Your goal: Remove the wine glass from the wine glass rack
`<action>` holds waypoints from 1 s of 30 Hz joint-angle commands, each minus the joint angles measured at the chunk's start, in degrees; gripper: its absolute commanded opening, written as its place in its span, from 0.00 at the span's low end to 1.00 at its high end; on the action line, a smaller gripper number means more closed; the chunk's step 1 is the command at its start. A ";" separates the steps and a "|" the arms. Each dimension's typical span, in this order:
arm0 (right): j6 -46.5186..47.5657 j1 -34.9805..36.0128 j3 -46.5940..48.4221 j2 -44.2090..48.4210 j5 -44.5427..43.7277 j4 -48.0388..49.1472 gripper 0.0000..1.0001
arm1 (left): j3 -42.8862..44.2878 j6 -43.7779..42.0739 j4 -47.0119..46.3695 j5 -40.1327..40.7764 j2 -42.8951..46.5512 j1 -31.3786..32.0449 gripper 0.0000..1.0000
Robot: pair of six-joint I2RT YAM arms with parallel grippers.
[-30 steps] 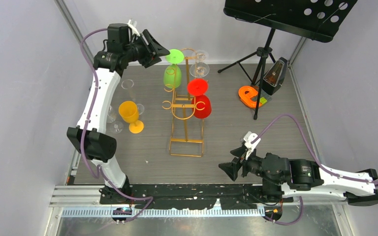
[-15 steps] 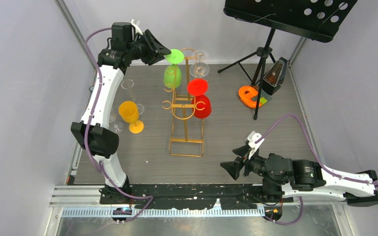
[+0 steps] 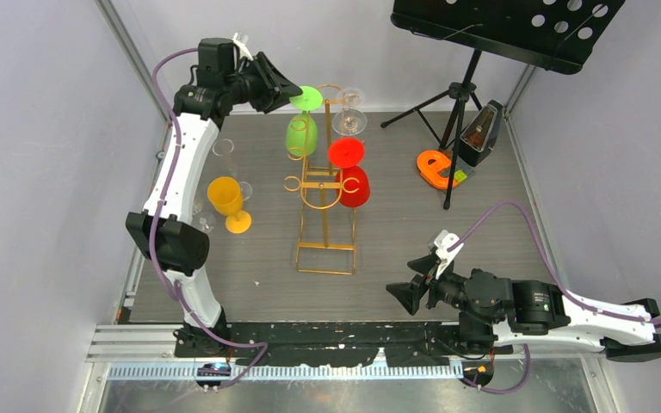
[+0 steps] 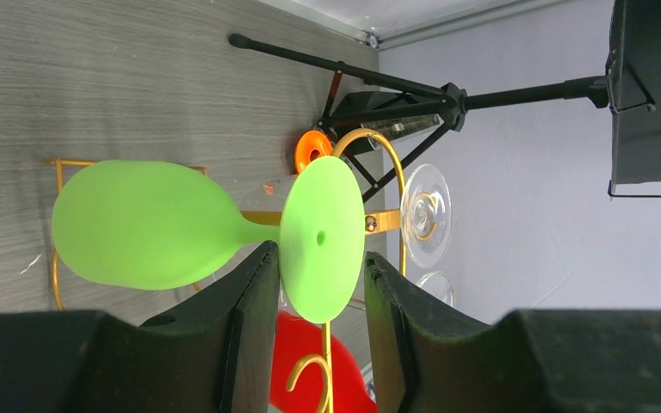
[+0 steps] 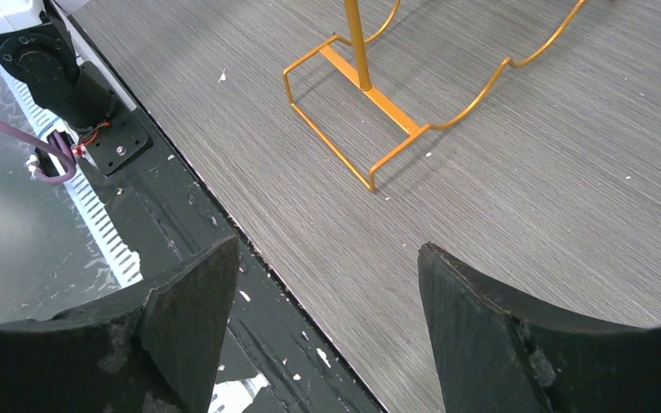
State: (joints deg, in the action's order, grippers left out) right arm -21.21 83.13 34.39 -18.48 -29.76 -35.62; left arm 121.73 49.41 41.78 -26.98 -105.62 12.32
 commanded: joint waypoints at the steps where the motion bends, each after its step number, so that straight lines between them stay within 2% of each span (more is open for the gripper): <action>1: -0.57 -0.08 0.06 0.67 -1.45 1.43 0.82 | 2.17 0.81 -3.53 -2.05 -0.15 0.38 0.39; 12: -0.75 -0.03 -0.11 0.77 -1.53 1.55 0.82 | 3.29 1.22 -3.72 -2.81 -0.36 0.43 0.25; 30: -0.59 -0.08 -0.12 0.77 -1.59 1.55 0.82 | 5.64 2.05 -4.19 -3.25 -2.96 1.48 0.23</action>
State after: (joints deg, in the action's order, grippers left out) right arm -21.21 83.13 34.13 -18.26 -29.95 -35.64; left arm 124.60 50.89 40.34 -28.38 -108.31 13.19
